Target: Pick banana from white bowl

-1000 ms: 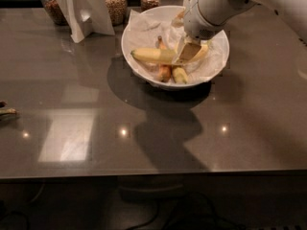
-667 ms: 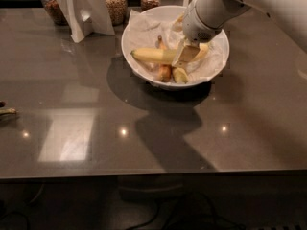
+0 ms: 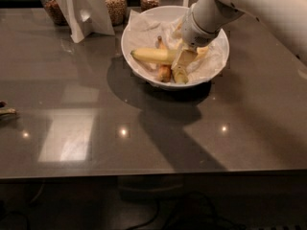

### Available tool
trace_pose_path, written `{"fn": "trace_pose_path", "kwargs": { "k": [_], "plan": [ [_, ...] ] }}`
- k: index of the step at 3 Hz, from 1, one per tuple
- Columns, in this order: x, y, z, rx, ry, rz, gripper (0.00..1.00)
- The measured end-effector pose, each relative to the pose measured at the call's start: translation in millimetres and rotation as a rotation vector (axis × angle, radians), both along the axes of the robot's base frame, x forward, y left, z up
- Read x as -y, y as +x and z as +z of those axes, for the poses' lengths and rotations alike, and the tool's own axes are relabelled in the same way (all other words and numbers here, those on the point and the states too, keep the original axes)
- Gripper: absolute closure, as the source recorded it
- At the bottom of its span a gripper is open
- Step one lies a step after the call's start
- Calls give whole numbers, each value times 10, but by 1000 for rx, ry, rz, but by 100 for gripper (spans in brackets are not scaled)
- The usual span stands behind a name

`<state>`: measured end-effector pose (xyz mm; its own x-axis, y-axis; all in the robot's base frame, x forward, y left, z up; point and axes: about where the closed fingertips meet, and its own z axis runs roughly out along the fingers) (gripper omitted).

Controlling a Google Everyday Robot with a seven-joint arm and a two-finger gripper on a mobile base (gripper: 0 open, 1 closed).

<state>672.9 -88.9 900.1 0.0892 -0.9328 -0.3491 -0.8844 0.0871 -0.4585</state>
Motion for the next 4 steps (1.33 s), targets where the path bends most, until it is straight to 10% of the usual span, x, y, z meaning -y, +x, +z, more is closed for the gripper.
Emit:
{"fn": "trace_pose_path", "kwargs": {
  "k": [3, 4],
  "plan": [
    [-5, 48, -157, -44, -9, -18, 43],
    [7, 64, -171, -53, -13, -24, 62]
  ]
}}
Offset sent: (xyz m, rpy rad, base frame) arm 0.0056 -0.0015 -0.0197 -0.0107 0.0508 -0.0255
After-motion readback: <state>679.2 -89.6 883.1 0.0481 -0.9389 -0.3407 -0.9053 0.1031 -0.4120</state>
